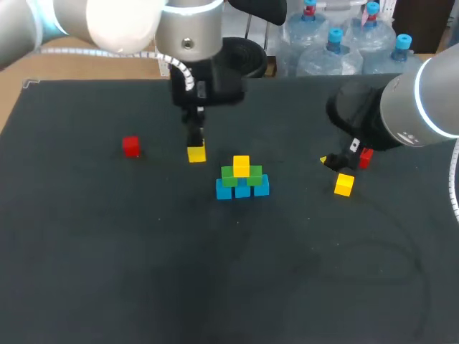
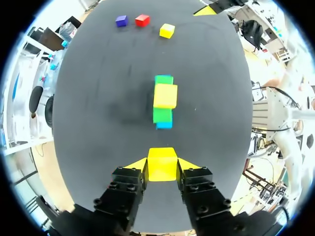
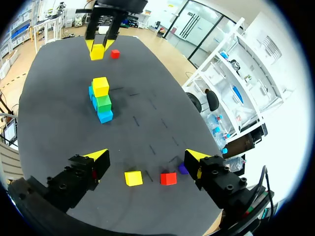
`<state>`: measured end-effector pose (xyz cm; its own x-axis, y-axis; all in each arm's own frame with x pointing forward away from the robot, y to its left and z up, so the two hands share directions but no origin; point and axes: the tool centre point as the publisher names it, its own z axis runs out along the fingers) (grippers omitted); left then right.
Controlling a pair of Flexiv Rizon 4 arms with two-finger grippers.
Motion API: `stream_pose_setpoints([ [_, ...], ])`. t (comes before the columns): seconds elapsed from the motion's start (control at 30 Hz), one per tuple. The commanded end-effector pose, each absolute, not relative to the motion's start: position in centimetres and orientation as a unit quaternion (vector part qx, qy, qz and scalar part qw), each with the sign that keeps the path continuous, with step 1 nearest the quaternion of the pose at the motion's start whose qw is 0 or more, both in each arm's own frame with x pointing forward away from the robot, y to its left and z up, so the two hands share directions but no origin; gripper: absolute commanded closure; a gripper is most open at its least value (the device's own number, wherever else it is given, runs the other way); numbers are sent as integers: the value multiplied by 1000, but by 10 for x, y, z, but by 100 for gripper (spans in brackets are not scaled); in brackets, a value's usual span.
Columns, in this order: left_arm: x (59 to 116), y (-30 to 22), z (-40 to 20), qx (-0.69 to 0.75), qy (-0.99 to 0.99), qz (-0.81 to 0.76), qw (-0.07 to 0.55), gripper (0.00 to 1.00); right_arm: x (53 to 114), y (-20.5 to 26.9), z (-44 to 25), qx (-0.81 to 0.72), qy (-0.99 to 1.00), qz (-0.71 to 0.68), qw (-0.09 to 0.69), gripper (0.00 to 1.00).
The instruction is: Place the blue cubes, place green cubes on the blue cubes, place the yellow cubes on the green cubes, then place the red cubes on the yellow cubes, and place purple cube on the red cubes.
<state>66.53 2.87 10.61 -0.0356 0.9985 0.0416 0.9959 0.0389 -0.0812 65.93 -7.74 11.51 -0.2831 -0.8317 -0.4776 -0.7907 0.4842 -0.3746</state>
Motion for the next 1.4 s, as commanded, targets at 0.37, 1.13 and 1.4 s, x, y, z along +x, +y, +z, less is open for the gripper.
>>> stream_pose_setpoints([
  [0.37,658,3,104,-692,-720,16,47,100,658,-77,113,-505,799,-34,324,0],
  [1.13,665,-6,75,-702,-709,25,59,100,658,-77,113,-505,799,-34,324,0],
  [1.4,666,-8,71,-705,-706,25,61,100,658,-77,113,-505,799,-34,324,0],
])
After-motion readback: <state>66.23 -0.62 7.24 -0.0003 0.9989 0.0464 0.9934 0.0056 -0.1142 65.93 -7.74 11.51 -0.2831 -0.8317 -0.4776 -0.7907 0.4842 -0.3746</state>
